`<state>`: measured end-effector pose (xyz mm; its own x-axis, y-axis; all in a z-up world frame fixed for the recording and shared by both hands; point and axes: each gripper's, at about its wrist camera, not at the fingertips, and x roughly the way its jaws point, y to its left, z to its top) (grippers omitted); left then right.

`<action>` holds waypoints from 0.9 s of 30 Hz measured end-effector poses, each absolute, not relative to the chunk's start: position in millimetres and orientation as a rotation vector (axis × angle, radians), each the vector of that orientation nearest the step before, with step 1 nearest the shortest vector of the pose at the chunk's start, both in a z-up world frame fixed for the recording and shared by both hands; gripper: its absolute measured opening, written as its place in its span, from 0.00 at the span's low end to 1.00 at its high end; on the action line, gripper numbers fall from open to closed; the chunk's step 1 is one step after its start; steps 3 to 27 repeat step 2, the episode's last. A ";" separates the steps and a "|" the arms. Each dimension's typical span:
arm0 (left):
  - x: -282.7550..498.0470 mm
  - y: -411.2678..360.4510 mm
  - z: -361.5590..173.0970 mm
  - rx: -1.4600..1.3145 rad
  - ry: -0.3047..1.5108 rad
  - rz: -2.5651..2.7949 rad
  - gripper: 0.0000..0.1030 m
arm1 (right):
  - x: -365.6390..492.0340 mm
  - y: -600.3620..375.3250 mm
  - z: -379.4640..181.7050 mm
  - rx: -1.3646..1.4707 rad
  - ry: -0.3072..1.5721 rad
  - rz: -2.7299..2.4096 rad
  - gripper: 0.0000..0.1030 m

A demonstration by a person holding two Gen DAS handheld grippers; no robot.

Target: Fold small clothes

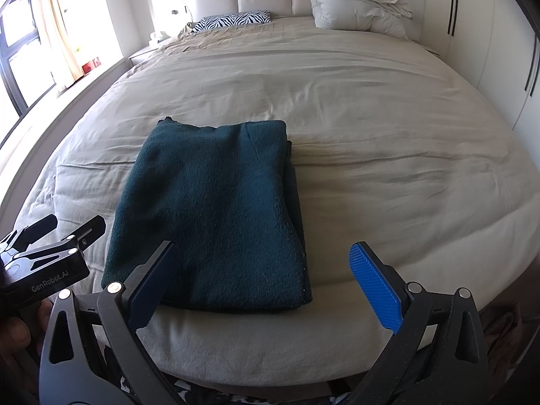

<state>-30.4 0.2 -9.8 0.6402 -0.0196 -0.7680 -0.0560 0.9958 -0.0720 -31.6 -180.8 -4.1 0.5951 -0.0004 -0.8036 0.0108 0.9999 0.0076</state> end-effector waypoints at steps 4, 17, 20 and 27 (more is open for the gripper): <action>-30.7 -0.1 -9.5 -0.094 0.876 0.022 1.00 | -30.3 -182.4 -3.5 0.011 0.933 -0.006 1.00; -30.7 -0.1 -9.5 -0.094 0.876 0.022 1.00 | -30.3 -182.4 -3.5 0.011 0.933 -0.006 1.00; -30.7 -0.1 -9.5 -0.094 0.876 0.022 1.00 | -30.3 -182.4 -3.5 0.011 0.933 -0.006 1.00; -30.7 -0.1 -9.5 -0.094 0.876 0.022 1.00 | -30.3 -182.4 -3.5 0.011 0.933 -0.006 1.00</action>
